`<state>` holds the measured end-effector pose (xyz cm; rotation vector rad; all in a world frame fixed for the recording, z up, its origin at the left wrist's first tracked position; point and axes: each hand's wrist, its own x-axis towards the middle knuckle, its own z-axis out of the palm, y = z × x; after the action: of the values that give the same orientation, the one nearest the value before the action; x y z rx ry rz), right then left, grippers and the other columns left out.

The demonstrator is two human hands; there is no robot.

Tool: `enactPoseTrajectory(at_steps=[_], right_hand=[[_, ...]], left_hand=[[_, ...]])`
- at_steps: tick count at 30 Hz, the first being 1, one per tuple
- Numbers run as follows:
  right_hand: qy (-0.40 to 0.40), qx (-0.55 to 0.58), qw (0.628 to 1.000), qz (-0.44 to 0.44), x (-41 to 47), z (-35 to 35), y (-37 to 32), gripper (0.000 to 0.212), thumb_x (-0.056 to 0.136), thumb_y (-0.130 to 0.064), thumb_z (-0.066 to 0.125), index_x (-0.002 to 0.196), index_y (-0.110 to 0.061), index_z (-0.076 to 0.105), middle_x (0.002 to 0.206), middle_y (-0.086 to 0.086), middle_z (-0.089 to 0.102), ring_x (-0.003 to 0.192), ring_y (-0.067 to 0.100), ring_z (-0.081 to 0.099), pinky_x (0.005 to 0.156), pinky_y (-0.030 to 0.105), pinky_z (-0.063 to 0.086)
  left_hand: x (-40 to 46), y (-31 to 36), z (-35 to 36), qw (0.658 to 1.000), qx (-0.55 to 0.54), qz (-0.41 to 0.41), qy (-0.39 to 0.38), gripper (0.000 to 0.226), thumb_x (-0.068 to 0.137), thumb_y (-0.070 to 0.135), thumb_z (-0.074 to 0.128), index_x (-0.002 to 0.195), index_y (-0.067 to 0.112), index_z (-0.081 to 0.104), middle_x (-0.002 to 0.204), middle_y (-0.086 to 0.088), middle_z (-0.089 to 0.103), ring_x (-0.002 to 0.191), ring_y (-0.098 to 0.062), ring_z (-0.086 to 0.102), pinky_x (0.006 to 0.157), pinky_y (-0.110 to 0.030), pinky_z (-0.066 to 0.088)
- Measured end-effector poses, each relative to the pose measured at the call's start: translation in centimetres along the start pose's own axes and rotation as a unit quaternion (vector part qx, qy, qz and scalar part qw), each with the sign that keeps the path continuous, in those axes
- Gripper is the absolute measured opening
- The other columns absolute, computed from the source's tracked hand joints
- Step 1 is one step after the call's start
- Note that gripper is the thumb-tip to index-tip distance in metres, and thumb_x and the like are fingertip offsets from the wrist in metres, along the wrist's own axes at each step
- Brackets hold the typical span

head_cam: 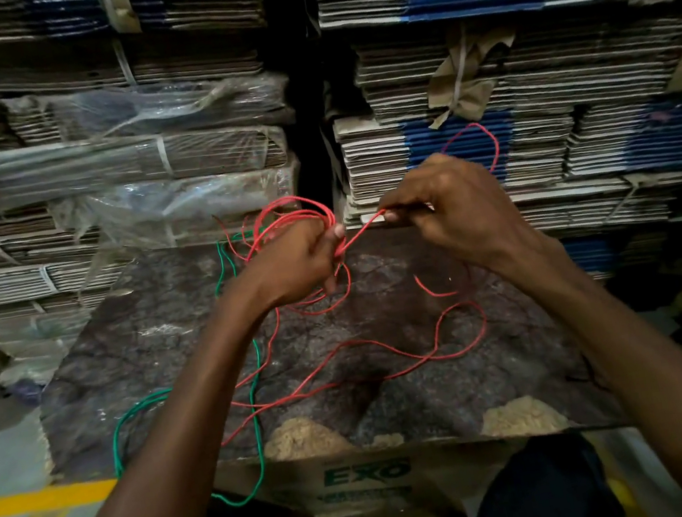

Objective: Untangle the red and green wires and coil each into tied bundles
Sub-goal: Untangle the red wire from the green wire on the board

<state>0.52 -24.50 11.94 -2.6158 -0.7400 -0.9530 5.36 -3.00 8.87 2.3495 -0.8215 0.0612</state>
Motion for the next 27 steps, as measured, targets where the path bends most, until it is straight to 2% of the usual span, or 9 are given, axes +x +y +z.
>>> enactPoseTrajectory(at_steps=[2,4,7,10,15,17,20,25,27], right_hand=[[0.004,-0.015,0.999,-0.033,0.2,0.3,0.5,0.027,0.077,-0.006,0.070,0.099,-0.020,0.077,0.085,-0.003,0.074,0.083,0.028,0.061,0.066,0.038,0.052],[0.005,-0.022,0.998,-0.060,0.4,0.7,1.0,0.033,0.074,0.001,0.068,0.099,-0.018,0.076,0.086,-0.002,0.073,0.082,0.029,0.062,0.066,0.038,0.053],[0.012,-0.006,0.998,-0.059,0.3,1.3,1.9,0.034,0.076,0.000,0.063,0.102,-0.018,0.075,0.090,0.000,0.074,0.082,0.029,0.067,0.065,0.039,0.055],[0.009,0.016,0.999,-0.049,-0.1,2.2,2.2,0.037,0.077,0.002,0.065,0.105,-0.020,0.074,0.095,-0.001,0.074,0.086,0.025,0.070,0.064,0.039,0.056],[0.023,0.031,0.999,-0.017,-0.7,2.5,4.1,0.034,0.075,0.006,0.072,0.104,-0.012,0.074,0.095,0.003,0.074,0.085,0.020,0.070,0.072,0.023,0.049],[0.028,0.023,0.999,0.007,-1.1,2.3,5.4,0.032,0.075,0.007,0.071,0.102,-0.011,0.075,0.095,0.004,0.074,0.087,0.022,0.071,0.074,0.028,0.053],[0.043,0.008,0.999,0.026,-1.6,2.3,6.7,0.019,0.082,-0.002,0.069,0.099,-0.010,0.075,0.094,0.005,0.074,0.087,0.023,0.070,0.074,0.034,0.055],[0.024,-0.062,0.990,0.127,-1.1,3.1,6.7,0.028,0.078,0.003,0.064,0.100,-0.010,0.074,0.099,0.010,0.073,0.094,0.032,0.068,0.077,0.041,0.055],[0.042,-0.033,0.989,0.136,-0.6,3.7,4.8,0.025,0.080,0.000,0.065,0.100,-0.011,0.074,0.100,0.009,0.073,0.094,0.031,0.068,0.079,0.040,0.054]], left_hand=[[-0.6,0.1,0.2,0.997,-0.063,0.009,-0.036,0.045,0.104,0.027,0.036,0.075,0.003,0.060,0.040,0.006,0.055,0.045,-0.006,0.055,0.051,-0.020,0.039],[-1.4,0.4,0.4,0.986,-0.150,0.024,-0.069,0.045,0.105,0.021,0.032,0.067,0.010,0.054,0.037,0.004,0.051,0.060,-0.018,0.067,0.053,-0.020,0.042],[-2.6,0.4,0.8,0.945,-0.318,0.024,-0.076,0.041,0.105,0.022,0.032,0.068,0.015,0.048,0.039,0.004,0.043,0.076,-0.029,0.070,0.069,-0.025,0.044],[-3.2,-0.4,1.4,0.906,-0.417,0.010,-0.073,0.033,0.098,0.031,0.035,0.076,0.012,0.050,0.041,0.002,0.040,0.073,-0.026,0.068,0.082,-0.040,0.037],[-3.7,-1.4,1.2,0.845,-0.535,-0.023,-0.006,0.032,0.102,0.026,0.034,0.077,0.010,0.046,0.041,0.006,0.033,0.057,-0.014,0.060,0.073,-0.029,0.042],[-3.8,-2.1,0.7,0.813,-0.579,-0.048,0.034,0.033,0.104,0.023,0.029,0.077,0.011,0.043,0.041,0.006,0.031,0.050,-0.008,0.055,0.078,-0.034,0.040],[-3.9,-3.4,0.2,0.775,-0.624,-0.067,0.078,0.030,0.098,0.029,0.036,0.075,0.015,0.048,0.042,0.007,0.032,0.058,-0.012,0.055,0.080,-0.038,0.047],[-3.8,-3.8,0.2,0.772,-0.618,-0.101,0.104,0.030,0.101,0.030,0.034,0.077,0.015,0.046,0.041,0.007,0.033,0.061,-0.013,0.054,0.077,-0.035,0.046],[-3.6,-3.6,0.3,0.780,-0.608,-0.102,0.101,0.029,0.099,0.030,0.036,0.077,0.014,0.046,0.041,0.007,0.033,0.061,-0.013,0.055,0.079,-0.035,0.044]])
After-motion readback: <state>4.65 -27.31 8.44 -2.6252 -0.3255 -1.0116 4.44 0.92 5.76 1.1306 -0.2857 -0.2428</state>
